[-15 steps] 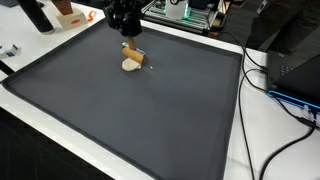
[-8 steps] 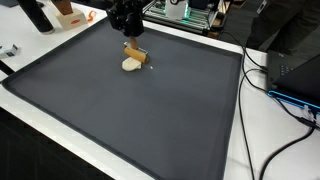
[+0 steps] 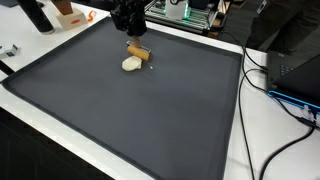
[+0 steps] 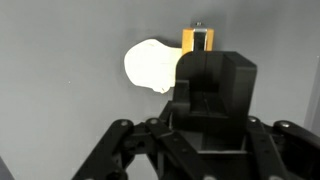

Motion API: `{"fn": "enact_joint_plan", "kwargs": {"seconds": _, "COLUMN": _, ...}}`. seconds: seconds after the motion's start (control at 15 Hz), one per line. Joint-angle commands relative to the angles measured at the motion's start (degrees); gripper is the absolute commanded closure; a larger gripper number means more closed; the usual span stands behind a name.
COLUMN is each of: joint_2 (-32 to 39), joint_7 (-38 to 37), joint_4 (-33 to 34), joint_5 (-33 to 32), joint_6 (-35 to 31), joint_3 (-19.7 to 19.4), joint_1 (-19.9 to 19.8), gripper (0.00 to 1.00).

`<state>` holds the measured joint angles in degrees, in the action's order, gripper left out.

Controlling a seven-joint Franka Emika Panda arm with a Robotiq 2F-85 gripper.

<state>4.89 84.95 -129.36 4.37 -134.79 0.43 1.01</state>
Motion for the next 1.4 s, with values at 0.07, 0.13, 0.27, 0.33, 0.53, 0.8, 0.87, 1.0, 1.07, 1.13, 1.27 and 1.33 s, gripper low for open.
{"fn": "enact_joint_plan", "kwargs": {"seconds": 0.07, "joint_2": -0.45, "joint_7": 0.54, "joint_4": 0.04, "joint_5": -0.50, "joint_6": -0.51, "joint_3": 0.50, "joint_1": -0.80, "gripper": 0.76}}
{"fn": "enact_joint_plan", "kwargs": {"seconds": 0.13, "joint_2": -0.35, "joint_7": 0.11, "joint_4": 0.00, "joint_5": -0.76, "joint_6": -1.66, "joint_3": 0.44, "joint_1": -0.78, "gripper": 0.76}}
{"fn": "enact_joint_plan", "kwargs": {"seconds": 0.27, "joint_2": -0.12, "joint_7": -0.28, "joint_4": 0.07, "joint_5": -1.08, "joint_6": -3.40, "joint_3": 0.40, "joint_1": -0.84, "gripper": 0.76}}
{"fn": "enact_joint_plan", "kwargs": {"seconds": 0.33, "joint_2": 0.03, "joint_7": -0.61, "joint_4": 0.13, "joint_5": -1.41, "joint_6": -3.97, "joint_3": 0.35, "joint_1": -0.88, "gripper": 0.76}}
{"fn": "enact_joint_plan", "kwargs": {"seconds": 0.53, "joint_2": 0.56, "joint_7": -1.07, "joint_4": 0.14, "joint_5": -1.93, "joint_6": -5.87, "joint_3": 0.37, "joint_1": -0.92, "gripper": 0.76}}
{"fn": "enact_joint_plan", "kwargs": {"seconds": 0.8, "joint_2": 1.44, "joint_7": -1.64, "joint_4": 0.03, "joint_5": -2.13, "joint_6": -8.55, "joint_3": 0.53, "joint_1": -0.87, "gripper": 0.76}}
{"fn": "enact_joint_plan", "kwargs": {"seconds": 0.87, "joint_2": 1.55, "joint_7": -1.88, "joint_4": -0.01, "joint_5": -2.20, "joint_6": -9.27, "joint_3": 0.56, "joint_1": -0.85, "gripper": 0.76}}
{"fn": "enact_joint_plan", "kwargs": {"seconds": 1.0, "joint_2": 1.77, "joint_7": -2.26, "joint_4": -0.03, "joint_5": -2.29, "joint_6": -10.55, "joint_3": 0.58, "joint_1": -0.88, "gripper": 0.76}}
{"fn": "enact_joint_plan", "kwargs": {"seconds": 1.07, "joint_2": 1.85, "joint_7": -2.48, "joint_4": -0.07, "joint_5": -2.39, "joint_6": -11.21, "joint_3": 0.57, "joint_1": -0.91, "gripper": 0.76}}
{"fn": "enact_joint_plan", "kwargs": {"seconds": 1.13, "joint_2": 1.99, "joint_7": -2.72, "joint_4": -0.08, "joint_5": -2.45, "joint_6": -11.87, "joint_3": 0.58, "joint_1": -0.94, "gripper": 0.76}}
{"fn": "enact_joint_plan", "kwargs": {"seconds": 1.27, "joint_2": 2.23, "joint_7": -3.40, "joint_4": -0.12, "joint_5": -2.35, "joint_6": -13.05, "joint_3": 0.62, "joint_1": -1.01, "gripper": 0.76}}
{"fn": "enact_joint_plan", "kwargs": {"seconds": 1.33, "joint_2": 2.33, "joint_7": -3.77, "joint_4": -0.12, "joint_5": -2.43, "joint_6": -13.46, "joint_3": 0.62, "joint_1": -1.03, "gripper": 0.76}}
